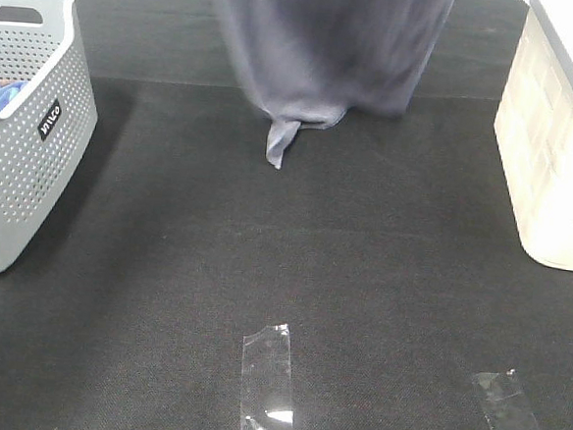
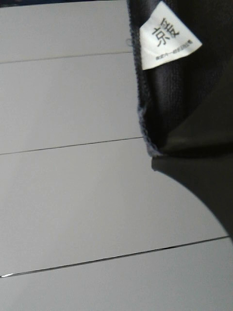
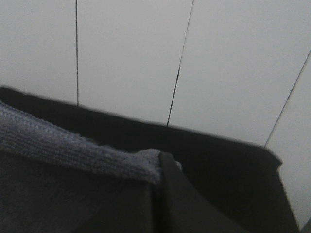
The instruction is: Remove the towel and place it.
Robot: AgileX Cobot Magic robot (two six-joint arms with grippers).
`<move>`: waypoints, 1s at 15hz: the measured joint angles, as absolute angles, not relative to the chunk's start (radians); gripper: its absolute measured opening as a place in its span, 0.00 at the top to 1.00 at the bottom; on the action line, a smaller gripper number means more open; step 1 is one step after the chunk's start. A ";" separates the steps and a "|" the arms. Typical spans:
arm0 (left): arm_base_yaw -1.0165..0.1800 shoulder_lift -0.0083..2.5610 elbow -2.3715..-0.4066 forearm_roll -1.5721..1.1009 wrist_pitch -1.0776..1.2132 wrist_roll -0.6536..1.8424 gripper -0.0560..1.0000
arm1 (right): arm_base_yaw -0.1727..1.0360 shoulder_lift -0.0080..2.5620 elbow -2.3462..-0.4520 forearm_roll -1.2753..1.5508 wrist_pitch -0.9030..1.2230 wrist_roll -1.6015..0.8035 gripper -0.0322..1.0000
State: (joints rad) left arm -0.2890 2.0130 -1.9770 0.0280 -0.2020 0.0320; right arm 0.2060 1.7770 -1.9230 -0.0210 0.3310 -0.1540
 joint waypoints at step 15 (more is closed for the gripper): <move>-0.289 2.126 -1.977 -0.214 1.054 0.035 0.95 | 0.198 1.971 -1.825 0.183 1.144 -0.152 0.97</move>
State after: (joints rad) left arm -0.2890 2.1260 -1.9770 -0.2140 1.0540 0.0350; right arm 0.1980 1.9710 -1.8250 0.1830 1.1440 -0.1520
